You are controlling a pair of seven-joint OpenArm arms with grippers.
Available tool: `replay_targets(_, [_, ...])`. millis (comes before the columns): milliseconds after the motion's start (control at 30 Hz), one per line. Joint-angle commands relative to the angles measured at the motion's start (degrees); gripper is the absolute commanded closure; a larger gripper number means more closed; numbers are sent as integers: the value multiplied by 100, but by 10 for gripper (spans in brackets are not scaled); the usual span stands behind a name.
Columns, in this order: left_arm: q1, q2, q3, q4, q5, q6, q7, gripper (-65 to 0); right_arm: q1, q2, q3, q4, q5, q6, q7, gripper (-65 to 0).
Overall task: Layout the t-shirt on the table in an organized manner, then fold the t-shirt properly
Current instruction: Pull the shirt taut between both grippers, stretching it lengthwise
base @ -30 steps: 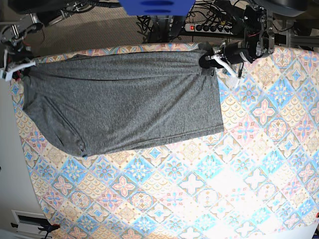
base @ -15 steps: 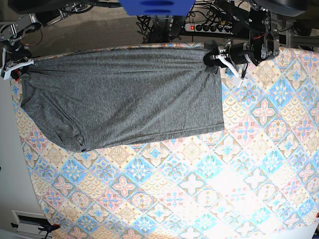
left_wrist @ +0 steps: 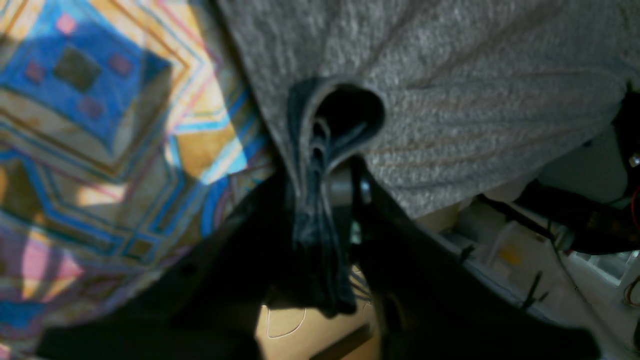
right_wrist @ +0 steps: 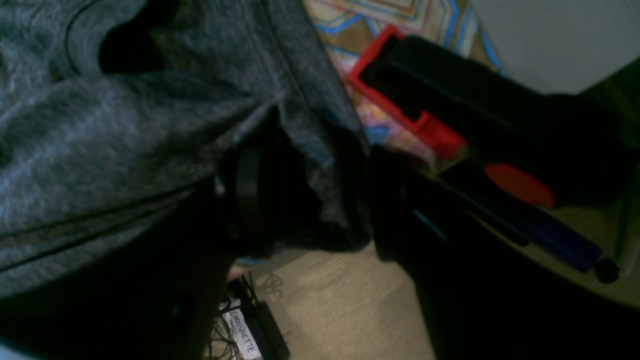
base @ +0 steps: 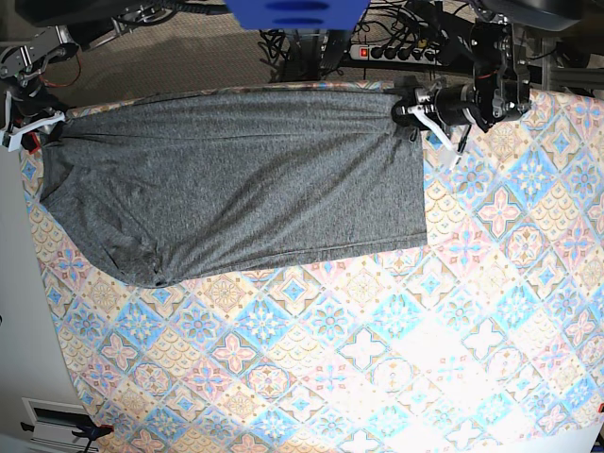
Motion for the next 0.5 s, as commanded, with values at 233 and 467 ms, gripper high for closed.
replay_targets(233, [-19, -89, -32, 731, 297, 851, -31, 0, -13, 102, -352, 71, -185, -95, -169, -289])
replay_targets(467, [-1, -37, -6, 801, 261, 921, -14, 0, 145, 102, -387, 387, -176, -95, -169, -292])
